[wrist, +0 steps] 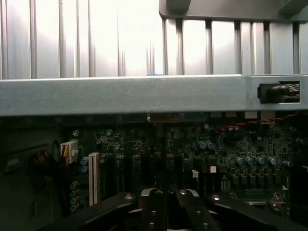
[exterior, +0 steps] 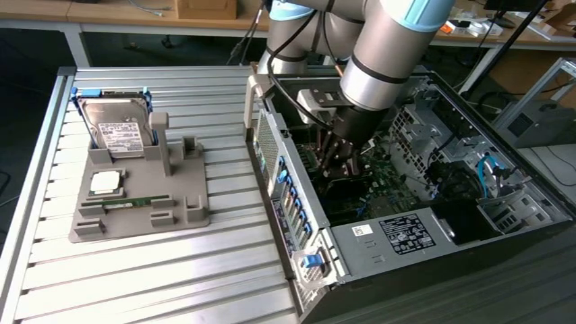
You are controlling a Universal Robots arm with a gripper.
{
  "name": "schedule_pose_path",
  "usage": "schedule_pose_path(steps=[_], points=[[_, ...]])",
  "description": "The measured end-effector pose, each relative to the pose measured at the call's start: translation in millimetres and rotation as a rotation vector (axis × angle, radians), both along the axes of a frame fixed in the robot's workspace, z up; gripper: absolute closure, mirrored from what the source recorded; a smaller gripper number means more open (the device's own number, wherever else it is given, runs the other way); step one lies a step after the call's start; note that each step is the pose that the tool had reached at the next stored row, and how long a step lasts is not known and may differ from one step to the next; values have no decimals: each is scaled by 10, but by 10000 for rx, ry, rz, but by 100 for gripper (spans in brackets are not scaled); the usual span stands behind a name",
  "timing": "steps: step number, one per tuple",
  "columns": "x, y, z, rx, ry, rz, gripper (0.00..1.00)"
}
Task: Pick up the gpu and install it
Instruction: 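Press down on the gpu until it lock into place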
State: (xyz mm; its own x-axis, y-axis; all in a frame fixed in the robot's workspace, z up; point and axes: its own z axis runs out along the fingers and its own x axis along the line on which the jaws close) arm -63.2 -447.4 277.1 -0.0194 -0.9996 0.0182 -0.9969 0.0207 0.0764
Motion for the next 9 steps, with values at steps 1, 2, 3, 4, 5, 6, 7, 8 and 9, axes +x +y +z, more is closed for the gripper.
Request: schedule_pose_path(steps=[1, 2, 3, 4, 5, 6, 7, 8, 9], points=[[0, -1, 18, -4, 2, 1, 89], [1, 0, 29, 1, 2, 2, 89], [0, 0, 40, 7, 2, 1, 89], [0, 0, 41, 18, 1, 1, 89], [1, 0, 40, 20, 2, 1, 89], [0, 0, 37, 21, 2, 1, 89], [0, 0, 30, 24, 2, 1, 89], [0, 0, 24, 23, 4, 1, 89], [0, 0, 16, 25, 5, 1, 89]])
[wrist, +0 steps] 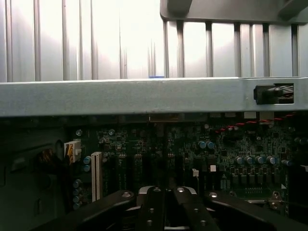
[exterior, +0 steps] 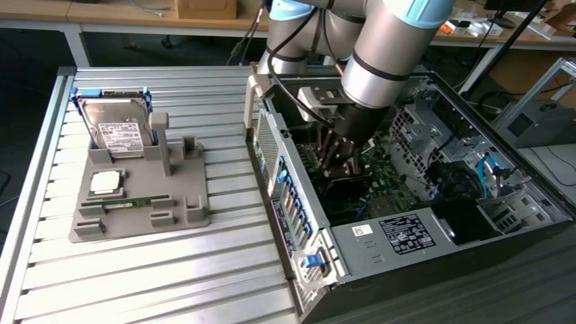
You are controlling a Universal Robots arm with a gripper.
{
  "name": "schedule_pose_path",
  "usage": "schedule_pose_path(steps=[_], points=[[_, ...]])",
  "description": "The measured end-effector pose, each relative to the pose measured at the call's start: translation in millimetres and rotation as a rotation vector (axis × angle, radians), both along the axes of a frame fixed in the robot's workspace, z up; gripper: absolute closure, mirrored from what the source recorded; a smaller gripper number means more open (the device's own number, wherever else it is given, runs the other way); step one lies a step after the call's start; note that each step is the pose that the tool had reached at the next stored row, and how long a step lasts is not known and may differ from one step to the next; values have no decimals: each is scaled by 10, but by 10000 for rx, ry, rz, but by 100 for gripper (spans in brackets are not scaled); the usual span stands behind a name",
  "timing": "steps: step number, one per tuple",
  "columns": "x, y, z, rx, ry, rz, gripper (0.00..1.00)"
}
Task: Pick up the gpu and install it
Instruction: 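Press down on the gpu until it lock into place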
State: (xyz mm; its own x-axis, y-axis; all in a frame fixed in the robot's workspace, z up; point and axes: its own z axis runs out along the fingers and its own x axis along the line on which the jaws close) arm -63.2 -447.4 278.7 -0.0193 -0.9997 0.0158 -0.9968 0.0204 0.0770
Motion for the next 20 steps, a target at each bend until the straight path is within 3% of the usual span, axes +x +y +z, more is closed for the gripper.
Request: schedule_pose_path(steps=[10, 13, 17, 20], points=[[-5, -2, -73, 64, 3, 2, 89], [-15, -7, -76, 113, 3, 1, 89], [-19, -4, -38, 185, -26, -1, 89], [-20, -6, 29, 168, -28, 0, 89]])
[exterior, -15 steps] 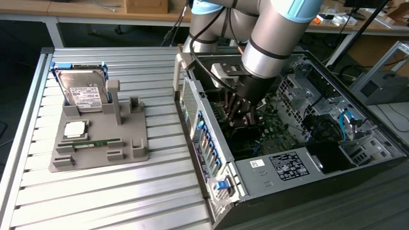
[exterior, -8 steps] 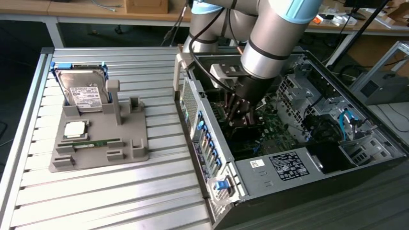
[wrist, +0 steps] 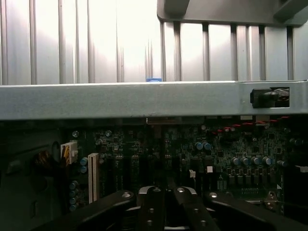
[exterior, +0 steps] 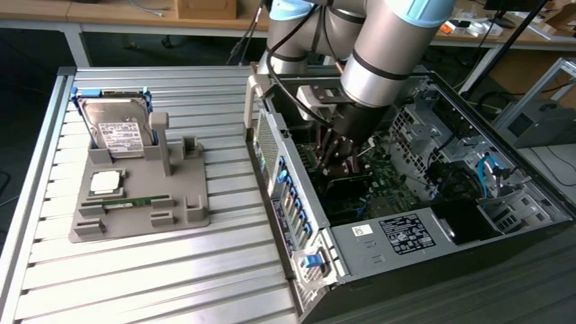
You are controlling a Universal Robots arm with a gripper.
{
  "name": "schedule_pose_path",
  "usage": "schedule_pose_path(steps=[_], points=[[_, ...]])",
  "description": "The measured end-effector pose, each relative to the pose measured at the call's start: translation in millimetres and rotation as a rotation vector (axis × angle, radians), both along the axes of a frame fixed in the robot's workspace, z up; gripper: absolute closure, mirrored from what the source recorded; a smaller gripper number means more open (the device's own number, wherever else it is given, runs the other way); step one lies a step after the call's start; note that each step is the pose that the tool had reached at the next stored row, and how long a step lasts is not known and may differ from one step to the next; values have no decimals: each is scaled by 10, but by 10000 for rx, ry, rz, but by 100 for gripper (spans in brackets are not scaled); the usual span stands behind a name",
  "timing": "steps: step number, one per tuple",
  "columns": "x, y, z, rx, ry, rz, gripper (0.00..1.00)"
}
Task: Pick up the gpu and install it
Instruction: 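Press down on the gpu until it lock into place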
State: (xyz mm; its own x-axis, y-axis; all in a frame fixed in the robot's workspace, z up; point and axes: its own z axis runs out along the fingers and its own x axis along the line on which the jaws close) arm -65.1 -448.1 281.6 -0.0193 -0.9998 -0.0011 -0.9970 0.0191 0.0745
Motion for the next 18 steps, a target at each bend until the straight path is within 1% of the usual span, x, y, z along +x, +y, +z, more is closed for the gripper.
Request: schedule_pose_path(steps=[1, 4, 5, 8, 9, 11, 14, 18], points=[[0, 0, 18, -1, -1, 0, 89], [0, 3, 21, 6, -3, 1, 89], [-1, 13, 22, 4, -1, 0, 89], [-1, 73, 18, 5, -1, 0, 89], [-1, 87, 14, 5, -1, 1, 89], [-3, 93, -10, 18, -3, 2, 89], [-8, 93, -68, 18, -1, 2, 89], [-9, 94, -107, 22, -2, 2, 89]])
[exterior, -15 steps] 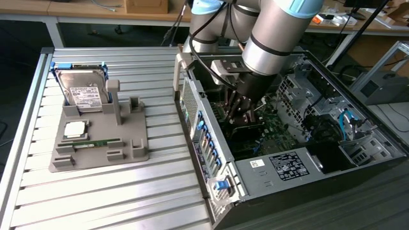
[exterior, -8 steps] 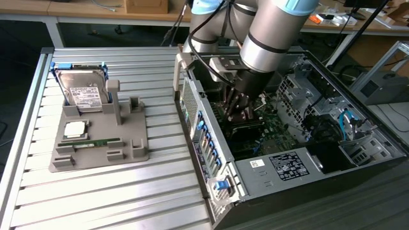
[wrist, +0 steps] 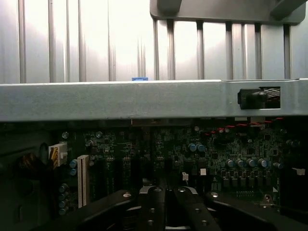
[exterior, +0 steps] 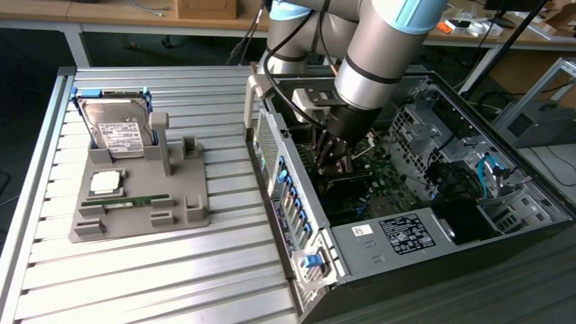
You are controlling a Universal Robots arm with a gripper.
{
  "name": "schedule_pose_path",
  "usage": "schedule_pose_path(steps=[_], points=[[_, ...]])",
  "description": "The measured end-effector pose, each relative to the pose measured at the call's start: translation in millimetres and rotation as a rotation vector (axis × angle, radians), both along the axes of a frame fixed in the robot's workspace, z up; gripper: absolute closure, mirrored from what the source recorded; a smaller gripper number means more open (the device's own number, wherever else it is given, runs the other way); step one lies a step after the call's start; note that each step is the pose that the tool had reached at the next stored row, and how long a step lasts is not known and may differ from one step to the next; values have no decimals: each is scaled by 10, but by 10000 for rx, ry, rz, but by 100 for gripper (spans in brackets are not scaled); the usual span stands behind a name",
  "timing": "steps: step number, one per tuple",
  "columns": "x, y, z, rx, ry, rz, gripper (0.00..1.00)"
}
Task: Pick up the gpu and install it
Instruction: 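Press down on the gpu until it lock into place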
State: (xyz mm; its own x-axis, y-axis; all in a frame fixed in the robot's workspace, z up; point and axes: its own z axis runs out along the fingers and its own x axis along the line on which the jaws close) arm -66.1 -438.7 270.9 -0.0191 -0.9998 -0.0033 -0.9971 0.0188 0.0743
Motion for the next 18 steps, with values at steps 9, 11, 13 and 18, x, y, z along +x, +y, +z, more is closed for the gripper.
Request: schedule_pose_path(steps=[9, 11, 13, 18], points=[[-11, -14, -12, 0, 0, -1, 89], [-12, -20, -11, -1, 0, -2, 89], [-11, -21, -11, -2, 1, 0, 89], [-11, -28, -11, -2, 1, -1, 89]])
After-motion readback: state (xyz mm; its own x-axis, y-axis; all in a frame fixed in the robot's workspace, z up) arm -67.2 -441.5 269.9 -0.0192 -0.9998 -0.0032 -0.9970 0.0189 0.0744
